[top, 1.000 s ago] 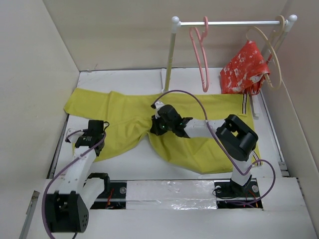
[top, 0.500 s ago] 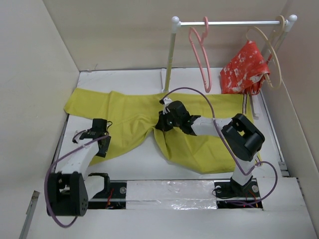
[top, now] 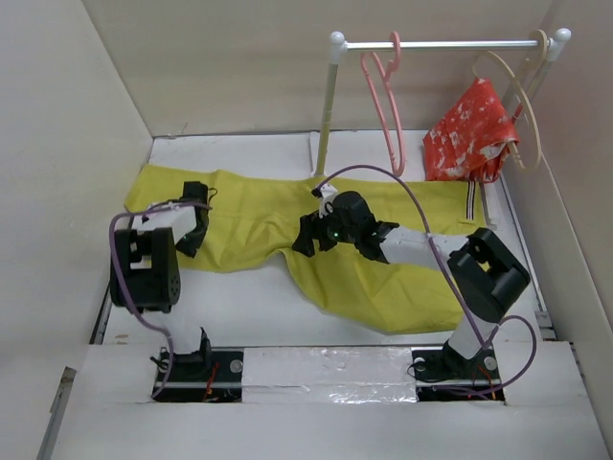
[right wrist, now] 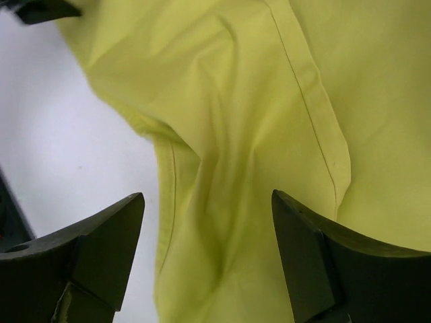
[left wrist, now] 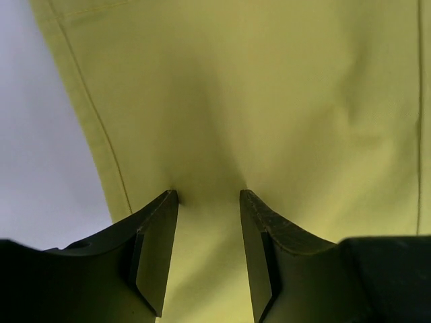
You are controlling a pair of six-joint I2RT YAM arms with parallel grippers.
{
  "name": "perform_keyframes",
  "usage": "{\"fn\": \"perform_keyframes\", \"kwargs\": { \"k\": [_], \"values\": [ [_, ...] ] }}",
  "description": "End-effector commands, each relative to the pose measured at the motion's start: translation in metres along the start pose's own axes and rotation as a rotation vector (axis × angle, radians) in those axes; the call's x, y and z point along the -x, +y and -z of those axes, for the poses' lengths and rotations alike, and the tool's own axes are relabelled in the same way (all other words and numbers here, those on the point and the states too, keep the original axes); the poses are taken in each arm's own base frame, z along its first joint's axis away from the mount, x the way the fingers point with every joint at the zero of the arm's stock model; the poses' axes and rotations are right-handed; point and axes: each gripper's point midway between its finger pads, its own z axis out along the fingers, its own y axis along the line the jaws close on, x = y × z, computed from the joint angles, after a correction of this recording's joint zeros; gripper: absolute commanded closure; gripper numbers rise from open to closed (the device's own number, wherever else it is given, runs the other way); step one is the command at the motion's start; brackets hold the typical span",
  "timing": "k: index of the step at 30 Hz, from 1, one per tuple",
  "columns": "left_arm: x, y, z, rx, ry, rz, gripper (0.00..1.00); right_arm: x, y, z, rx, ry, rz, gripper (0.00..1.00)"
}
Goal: Place the trousers on the hanger
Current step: Fold the trousers at the center of the board.
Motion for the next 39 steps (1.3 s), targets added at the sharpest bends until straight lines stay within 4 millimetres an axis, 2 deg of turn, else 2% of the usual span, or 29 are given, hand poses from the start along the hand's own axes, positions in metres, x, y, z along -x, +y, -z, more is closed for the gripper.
{"fn": "perform_keyframes", "kwargs": {
  "k": [1,3,6,8,9,11,12,13,14,15,16,17,18,19,20,21,22,23,24,27,31,34,35,39],
  "values": [
    [0.019,-0.033,-0.006,-0.004,-0.038,-0.061,0.61,0.03,0.014,0.021,0.047,-0.092,0.061,0.18],
    [0.037,-0.048,0.012,-0.057,-0.065,-0.052,0.56,0.03,0.021,0.022,0.064,-0.092,0.069,0.17],
    [0.051,-0.053,0.043,-0.213,-0.098,-0.011,0.44,0.03,0.029,0.022,0.087,-0.084,0.08,0.17],
    [0.055,-0.041,0.05,-0.253,-0.129,-0.002,0.39,0.032,0.034,0.024,0.088,-0.095,0.089,0.17],
    [0.065,-0.038,0.066,-0.298,-0.158,0.032,0.38,0.032,0.033,0.024,0.085,-0.095,0.088,0.18],
    [0.063,-0.024,0.068,-0.294,-0.164,0.036,0.39,0.033,0.034,0.025,0.088,-0.098,0.09,0.2],
    [0.067,-0.019,0.072,-0.299,-0.171,0.058,0.43,0.033,0.034,0.025,0.089,-0.096,0.089,0.26],
    [0.065,-0.014,0.071,-0.289,-0.169,0.056,0.46,0.033,0.033,0.025,0.086,-0.098,0.091,0.29],
    [0.064,-0.005,0.064,-0.262,-0.166,0.058,0.58,0.031,0.037,0.024,0.092,-0.092,0.094,0.32],
    [0.064,0.001,0.057,-0.238,-0.161,0.061,0.64,0.031,0.037,0.024,0.092,-0.096,0.096,0.54],
    [0.063,0.007,0.05,-0.216,-0.144,0.067,0.71,0.032,0.037,0.024,0.091,-0.096,0.096,0.62],
    [0.057,0.011,0.039,-0.205,-0.103,0.067,0.85,0.031,0.037,0.024,0.09,-0.095,0.096,0.69],
    [0.058,0.022,0.022,-0.152,-0.076,0.082,0.87,0.031,0.037,0.025,0.09,-0.095,0.1,0.81],
    [0.057,0.027,0.013,-0.133,-0.053,0.073,0.86,0.033,0.037,0.027,0.086,-0.099,0.103,0.83],
    [0.055,0.029,0.006,-0.123,-0.034,0.07,0.8,0.033,0.036,0.027,0.081,-0.103,0.104,0.84],
    [0.056,0.036,-0.004,-0.086,-0.027,0.064,0.69,0.033,0.04,0.028,0.085,-0.108,0.111,0.83],
    [0.056,0.038,-0.006,-0.077,-0.028,0.057,0.63,0.033,0.04,0.028,0.085,-0.109,0.113,0.82],
    [0.059,0.039,-0.01,-0.076,-0.035,0.063,0.56,0.034,0.04,0.028,0.087,-0.111,0.115,0.79],
    [0.057,0.038,-0.012,-0.085,-0.033,0.055,0.44,0.034,0.04,0.028,0.089,-0.11,0.117,0.75],
    [0.052,0.034,-0.02,-0.103,-0.016,0.047,0.35,0.032,0.045,0.026,0.103,-0.104,0.126,0.72],
    [0.039,0.033,-0.036,-0.066,0.032,0.028,0.35,0.03,0.041,0.024,0.085,-0.1,0.125,0.71],
    [0.04,0.029,-0.043,-0.047,0.034,0.022,0.37,0.032,0.039,0.025,0.071,-0.11,0.125,0.71],
    [0.041,0.022,-0.042,-0.071,0.039,0.023,0.38,0.032,0.038,0.025,0.068,-0.111,0.125,0.71],
    [0.043,0.013,-0.046,-0.085,0.046,0.003,0.48,0.032,0.037,0.023,0.06,-0.112,0.123,0.72]
  ]
}}
